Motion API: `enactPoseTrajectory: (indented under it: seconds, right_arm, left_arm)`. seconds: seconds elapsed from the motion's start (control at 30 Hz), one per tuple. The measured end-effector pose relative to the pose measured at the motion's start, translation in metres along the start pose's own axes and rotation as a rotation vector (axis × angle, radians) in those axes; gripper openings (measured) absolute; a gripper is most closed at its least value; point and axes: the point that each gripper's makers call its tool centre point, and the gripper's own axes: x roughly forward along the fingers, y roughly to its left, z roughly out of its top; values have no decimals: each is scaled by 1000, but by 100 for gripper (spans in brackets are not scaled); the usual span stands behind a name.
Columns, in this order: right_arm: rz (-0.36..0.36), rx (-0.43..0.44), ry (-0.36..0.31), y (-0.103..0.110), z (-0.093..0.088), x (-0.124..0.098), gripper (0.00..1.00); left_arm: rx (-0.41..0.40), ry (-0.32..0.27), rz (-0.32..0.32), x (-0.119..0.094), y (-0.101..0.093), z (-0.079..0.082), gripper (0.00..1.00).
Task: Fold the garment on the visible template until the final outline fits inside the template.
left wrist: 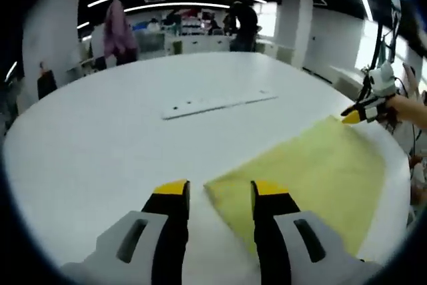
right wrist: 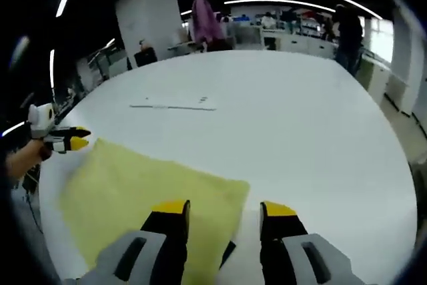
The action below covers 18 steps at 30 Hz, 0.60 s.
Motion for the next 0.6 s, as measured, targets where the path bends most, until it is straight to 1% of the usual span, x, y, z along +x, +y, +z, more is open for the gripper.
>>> enactPoseTrajectory:
  seconds: [0.03, 0.07, 0.1, 0.2, 0.3, 0.4, 0.6]
  right_arm:
    - [8, -5, 2, 2, 0, -2, 45]
    - [21, -20, 5, 7, -1, -4, 48]
    - [30, -22, 6, 6, 0, -2, 50]
    - [83, -11, 3, 16, -1, -9, 55]
    - [103, -28, 7, 19, -4, -16, 57]
    - [131, -18, 1, 22, -7, -24, 58]
    - [160, -24, -3, 27, -17, -40, 59]
  left_arm:
    - [11, -4, -15, -3, -4, 0, 36]
    - [17, -7, -16, -4, -5, -1, 37]
    - [33, -9, -23, -7, -7, -2, 39]
    - [41, -11, -48, -12, -13, -6, 42]
    - [54, -12, -72, -19, -20, -10, 46]
    - [58, -15, -108, -28, -29, -14, 50]
    - [54, -23, -154, -46, -43, -23, 53]
